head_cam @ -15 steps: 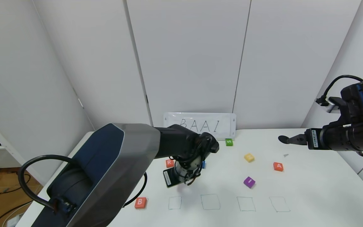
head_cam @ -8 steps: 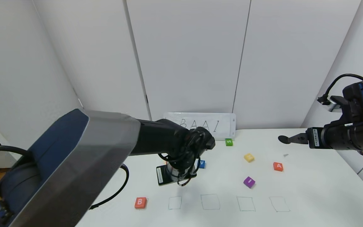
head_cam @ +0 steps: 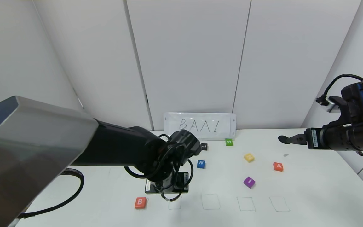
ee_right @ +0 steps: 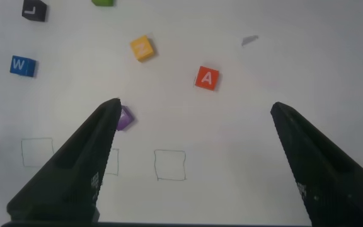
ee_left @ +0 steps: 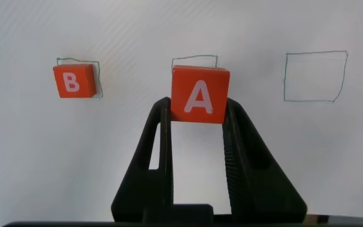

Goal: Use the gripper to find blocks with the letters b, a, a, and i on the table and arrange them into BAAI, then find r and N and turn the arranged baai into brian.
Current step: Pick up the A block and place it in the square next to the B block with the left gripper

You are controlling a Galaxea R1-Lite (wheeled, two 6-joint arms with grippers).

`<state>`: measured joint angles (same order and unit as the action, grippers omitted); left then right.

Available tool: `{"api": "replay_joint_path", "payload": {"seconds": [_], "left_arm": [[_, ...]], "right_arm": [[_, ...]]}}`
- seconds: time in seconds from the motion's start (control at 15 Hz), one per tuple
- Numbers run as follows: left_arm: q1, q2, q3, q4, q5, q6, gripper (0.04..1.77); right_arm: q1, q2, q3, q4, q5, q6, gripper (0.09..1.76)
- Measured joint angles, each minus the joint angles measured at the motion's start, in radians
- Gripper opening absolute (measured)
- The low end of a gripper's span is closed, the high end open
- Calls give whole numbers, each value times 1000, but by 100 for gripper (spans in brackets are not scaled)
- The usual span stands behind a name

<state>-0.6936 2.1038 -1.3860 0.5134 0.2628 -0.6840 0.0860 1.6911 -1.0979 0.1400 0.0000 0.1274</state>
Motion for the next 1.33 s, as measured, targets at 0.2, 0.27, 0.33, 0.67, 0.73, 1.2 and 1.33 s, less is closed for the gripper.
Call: {"api": "replay_joint_path", "payload": {"seconds": [0.2, 0.27, 0.33, 0.67, 0.73, 1.2, 1.33], "left_arm": [[1, -22, 72, -95, -15, 47, 53], [1, -23, 100, -157, -15, 60, 53], [1, -21, 124, -188, -15, 64, 53], [-3, -1, 190, -214, -19, 64, 53], [-4, 3, 194, -214, -21, 63, 53], [-14, 42, 195, -216, -43, 57, 53], [-16, 52, 196, -217, -47, 56, 53]], "right_arm": [[3, 0, 1, 0, 0, 0, 171], [2, 0, 1, 0, 0, 0, 171], [1, 0, 1, 1, 0, 0, 171], [0, 0, 0, 0, 0, 0, 171], [0, 0, 0, 0, 0, 0, 171], [3, 2, 1, 0, 0, 0, 171], [3, 1, 1, 0, 0, 0, 171]]}}
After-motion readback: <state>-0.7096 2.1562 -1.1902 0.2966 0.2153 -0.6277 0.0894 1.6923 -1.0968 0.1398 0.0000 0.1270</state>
